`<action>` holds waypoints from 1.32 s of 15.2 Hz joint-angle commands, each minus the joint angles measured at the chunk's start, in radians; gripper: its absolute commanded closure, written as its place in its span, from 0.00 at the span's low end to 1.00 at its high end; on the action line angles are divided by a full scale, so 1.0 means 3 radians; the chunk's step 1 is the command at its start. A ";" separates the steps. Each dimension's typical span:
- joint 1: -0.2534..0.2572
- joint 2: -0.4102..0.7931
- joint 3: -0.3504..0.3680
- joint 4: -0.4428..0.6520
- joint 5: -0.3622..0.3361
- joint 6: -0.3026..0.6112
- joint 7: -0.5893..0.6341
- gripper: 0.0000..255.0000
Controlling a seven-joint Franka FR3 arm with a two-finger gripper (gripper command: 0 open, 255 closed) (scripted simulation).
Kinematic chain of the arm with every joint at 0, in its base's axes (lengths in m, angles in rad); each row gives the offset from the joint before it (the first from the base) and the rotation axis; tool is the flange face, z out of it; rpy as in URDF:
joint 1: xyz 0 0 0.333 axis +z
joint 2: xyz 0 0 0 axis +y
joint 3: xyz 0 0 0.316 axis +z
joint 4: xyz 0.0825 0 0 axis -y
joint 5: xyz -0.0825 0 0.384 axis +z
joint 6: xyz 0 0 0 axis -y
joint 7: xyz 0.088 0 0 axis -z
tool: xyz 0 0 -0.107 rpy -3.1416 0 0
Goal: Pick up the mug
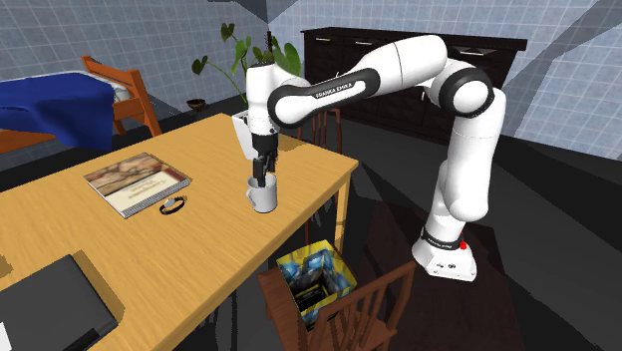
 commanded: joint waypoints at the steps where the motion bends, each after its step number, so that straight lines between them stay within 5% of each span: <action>1: -0.0001 0.0003 -0.0001 -0.0007 0.0000 0.0012 -0.0003 1.00; 10: 0.0000 0.0003 0.0000 -0.0013 0.0000 0.0018 -0.0001 1.00; 20: 0.0000 -0.0017 0.0001 0.0410 -0.0003 -0.0424 0.0023 1.00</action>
